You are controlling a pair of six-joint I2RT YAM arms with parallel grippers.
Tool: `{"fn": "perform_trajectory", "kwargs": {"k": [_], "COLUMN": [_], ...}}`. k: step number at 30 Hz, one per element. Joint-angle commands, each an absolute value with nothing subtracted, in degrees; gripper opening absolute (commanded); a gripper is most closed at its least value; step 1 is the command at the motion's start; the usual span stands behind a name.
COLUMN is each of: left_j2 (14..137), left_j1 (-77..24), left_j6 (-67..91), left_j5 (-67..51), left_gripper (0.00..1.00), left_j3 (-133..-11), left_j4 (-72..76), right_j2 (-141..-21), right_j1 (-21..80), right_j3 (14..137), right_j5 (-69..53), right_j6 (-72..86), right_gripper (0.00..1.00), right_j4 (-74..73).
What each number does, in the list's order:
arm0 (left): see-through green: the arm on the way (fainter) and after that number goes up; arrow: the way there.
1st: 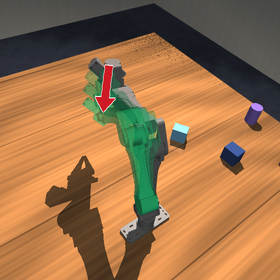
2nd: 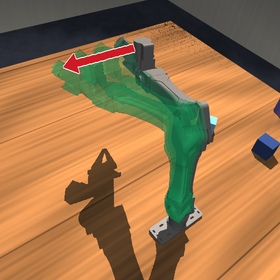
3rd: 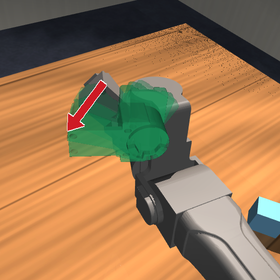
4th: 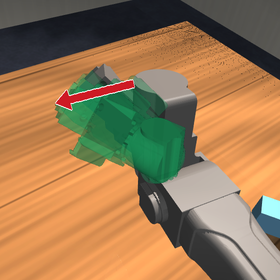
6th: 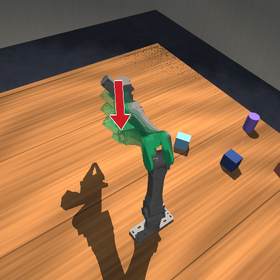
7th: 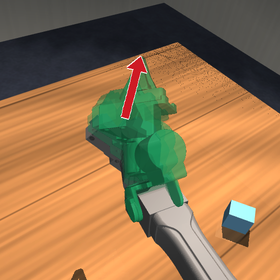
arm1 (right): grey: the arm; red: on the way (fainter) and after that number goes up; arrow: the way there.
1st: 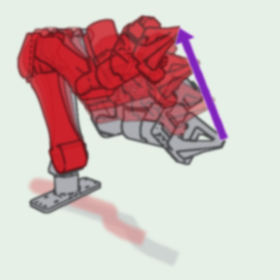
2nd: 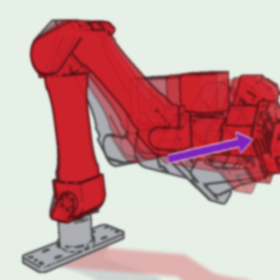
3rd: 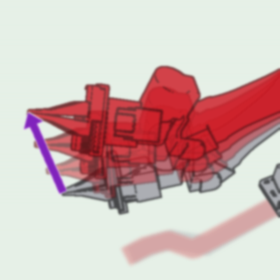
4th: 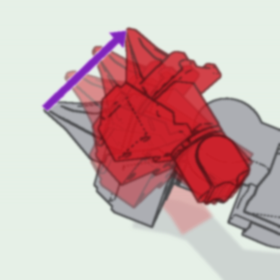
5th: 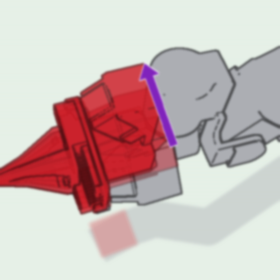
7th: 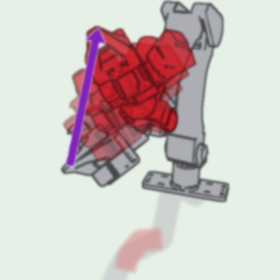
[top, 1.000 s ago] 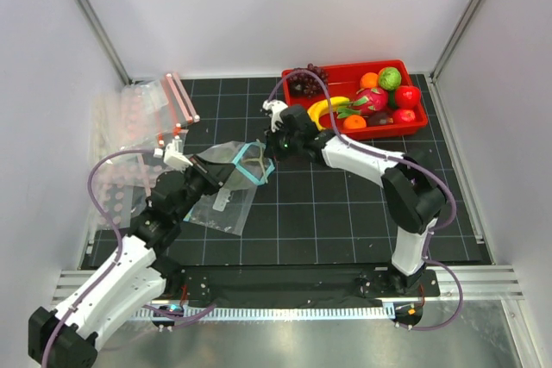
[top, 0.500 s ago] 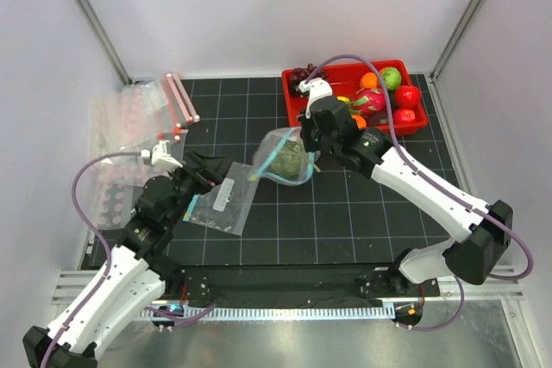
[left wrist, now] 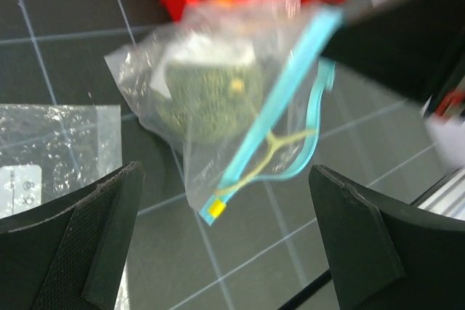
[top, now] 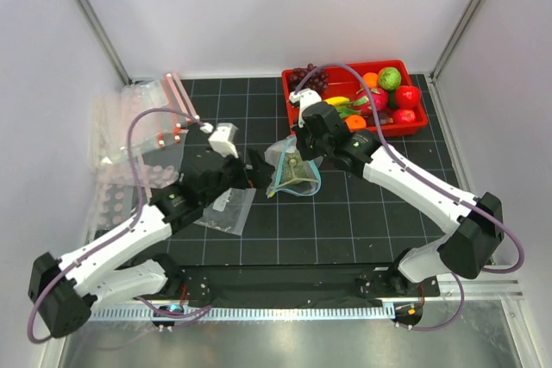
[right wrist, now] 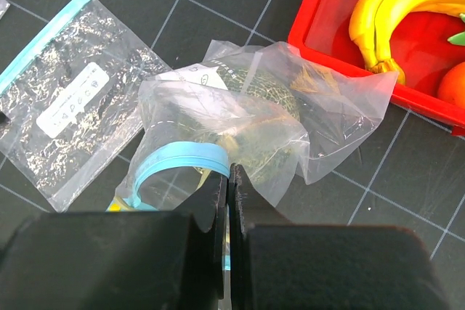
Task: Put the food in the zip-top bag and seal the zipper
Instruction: Adjust the zipper food storage bag at the center of the board.
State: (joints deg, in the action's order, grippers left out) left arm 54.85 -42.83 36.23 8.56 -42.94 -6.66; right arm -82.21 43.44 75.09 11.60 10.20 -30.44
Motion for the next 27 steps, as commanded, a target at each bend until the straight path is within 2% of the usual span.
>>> {"fn": "perform_trajectory", "kwargs": {"k": [1, 4, 9, 13, 14, 15, 18, 21, 23, 24, 27], "left_j2": [57.5, 60.7, 67.0, 72.0, 72.7, 73.3, 75.6, 78.5, 80.0, 80.2, 80.3], "left_j1": [-49.2, -54.0, -54.8, -56.2, -56.2, -56.2, -56.3, -56.5, -57.3, -57.7, -58.6], "left_j6": [27.9, 24.4, 22.3, 20.1, 20.0, 20.0, 19.0, 18.4, 17.7, 17.3, 16.9], "left_j5": [18.7, 22.4, 23.2, 26.9, 27.6, 28.4, 28.7, 29.0, 29.7, 30.3, 32.3], "left_gripper": [1.00, 1.00, 0.97, 0.88, 0.83, 0.71, 0.59, 0.37, 0.28, 0.18, 0.04], "left_j3": [-46.6, -48.2, -51.1, -53.7, -54.0, -54.2, -54.9, -56.8, -58.0, -58.3, -59.2], "left_j4": [-7.0, -6.1, -3.2, -2.3, -2.2, -1.8, -0.3, -0.2, -0.6, -0.7, -2.1], "right_j2": [-82.4, -82.2, -82.1, -81.9, -81.7, -81.7, -81.2, -81.2, -81.5, -81.5, -81.4], "right_j1": [43.7, 43.8, 43.8, 43.8, 43.8, 43.8, 43.8, 43.8, 43.8, 43.8, 43.9], "right_j3": [76.5, 76.1, 75.9, 75.6, 75.4, 75.2, 74.5, 74.4, 74.4, 74.4, 74.4], "right_j5": [11.1, 9.8, 8.4, 7.9, 7.8, 7.8, 7.6, 7.6, 7.6, 7.7, 7.3], "right_j6": [9.4, 9.8, 10.3, 11.1, 11.3, 11.5, 12.4, 12.7, 12.8, 12.9, 12.9], "right_gripper": [0.01, 0.01, 0.01, 0.01, 0.01, 0.01, 0.01, 0.01, 0.01, 0.01, 0.01], "right_j4": [-29.7, -29.0, -28.5, -27.8, -27.7, -27.3, -26.8, -26.4, -26.5, -26.5, -26.5]}}
